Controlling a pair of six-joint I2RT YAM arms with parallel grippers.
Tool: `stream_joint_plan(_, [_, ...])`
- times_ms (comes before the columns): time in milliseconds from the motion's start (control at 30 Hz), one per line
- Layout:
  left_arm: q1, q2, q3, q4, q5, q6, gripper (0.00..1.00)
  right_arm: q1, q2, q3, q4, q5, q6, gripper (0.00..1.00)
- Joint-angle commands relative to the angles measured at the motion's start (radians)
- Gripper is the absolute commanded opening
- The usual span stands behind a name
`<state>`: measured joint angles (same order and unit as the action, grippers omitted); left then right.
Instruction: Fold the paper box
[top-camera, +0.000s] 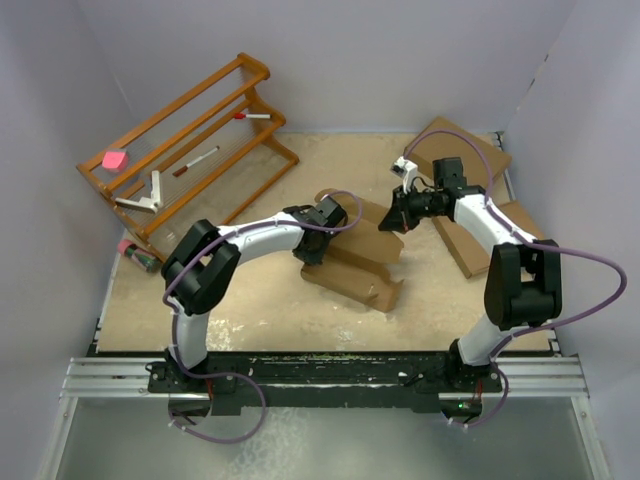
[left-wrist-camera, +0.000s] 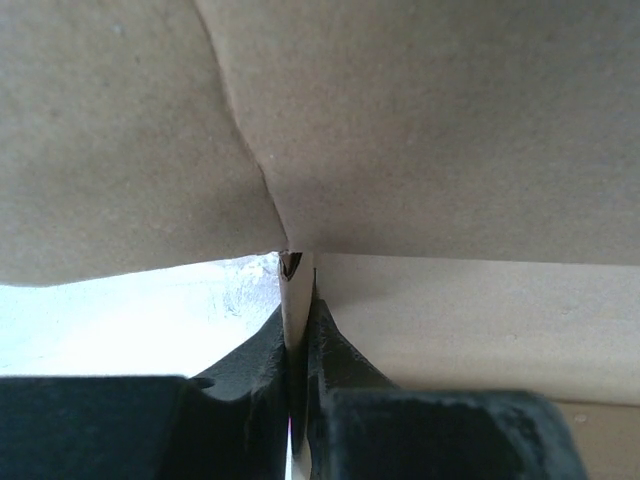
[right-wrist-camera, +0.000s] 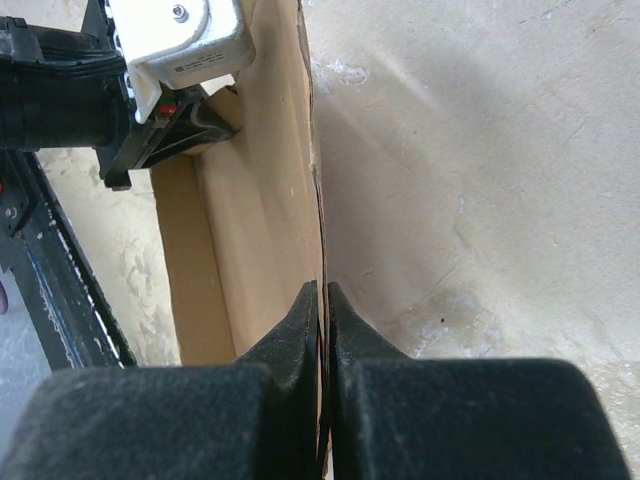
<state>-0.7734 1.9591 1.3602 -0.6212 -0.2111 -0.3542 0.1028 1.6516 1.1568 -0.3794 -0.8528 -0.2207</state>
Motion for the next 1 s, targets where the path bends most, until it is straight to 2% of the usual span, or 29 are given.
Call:
stream_joint_plan(0, [-0.008,0.005,0.019,-0.055,-0.071,0.019,0.16,0.006,-0.015,0.006,0.01,-0.001,-0.021,0.0])
stream_joint_plan(167, [-0.009,-0.072,0.038,0.018,0.009,-0.011,0.26,0.006,-0.023,0.007,0.005,-0.011,-0.032,0.0])
stream_joint_plan(433, [-0.009,-0.185,0.02,0.077,0.033,-0.045,0.41,0.005,-0.036,0.009,-0.008,-0.047,-0.059,0.0])
stream_joint_plan(700, [-0.001,-0.342,-0.097,0.163,0.072,-0.073,0.44,0.006,-0.037,0.036,-0.061,-0.063,-0.128,0.0])
stream_joint_plan(800, [0.049,-0.477,-0.203,0.294,0.156,-0.072,0.46,0.005,-0.022,0.071,-0.099,-0.055,-0.179,0.0])
stream_joint_plan(967, [0.228,-0.646,-0.4,0.499,0.379,-0.113,0.48,0.006,0.016,0.143,-0.172,-0.059,-0.278,0.0])
